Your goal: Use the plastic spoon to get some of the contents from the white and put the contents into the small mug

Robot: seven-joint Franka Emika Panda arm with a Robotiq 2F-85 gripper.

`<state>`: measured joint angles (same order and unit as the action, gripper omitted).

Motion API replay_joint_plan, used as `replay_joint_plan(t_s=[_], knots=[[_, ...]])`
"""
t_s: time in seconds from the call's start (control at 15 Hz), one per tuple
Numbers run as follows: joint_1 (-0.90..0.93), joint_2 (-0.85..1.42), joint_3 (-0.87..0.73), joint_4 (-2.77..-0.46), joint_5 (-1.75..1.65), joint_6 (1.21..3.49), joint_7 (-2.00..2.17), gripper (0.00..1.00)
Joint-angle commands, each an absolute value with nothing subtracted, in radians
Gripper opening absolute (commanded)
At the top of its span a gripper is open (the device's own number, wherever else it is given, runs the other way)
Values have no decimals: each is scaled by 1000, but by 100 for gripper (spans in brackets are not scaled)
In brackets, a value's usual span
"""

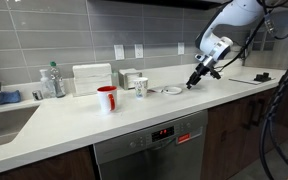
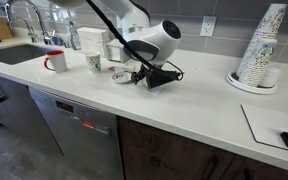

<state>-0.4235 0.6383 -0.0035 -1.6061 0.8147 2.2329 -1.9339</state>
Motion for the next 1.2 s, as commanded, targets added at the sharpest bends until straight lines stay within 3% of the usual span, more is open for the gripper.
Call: replay_joint_plan(t_s=[0.0, 0.13, 0.27, 0.33, 0.4, 0.87, 1.13], knots=[[-440, 685, -5, -1544, 825, 2182, -1924, 49], [-440, 696, -7, -1532, 819, 2179, -1924, 32], [-440, 705, -8, -1522, 816, 2176, -1922, 25], [-441, 707, -8, -1520, 816, 2176, -1922, 8], [-441, 706, -7, -1521, 814, 2175, -1923, 2], [-438, 579, -16, -1613, 811, 2136, -1940, 4], [-386, 475, -39, -1723, 783, 2242, -1961, 4]])
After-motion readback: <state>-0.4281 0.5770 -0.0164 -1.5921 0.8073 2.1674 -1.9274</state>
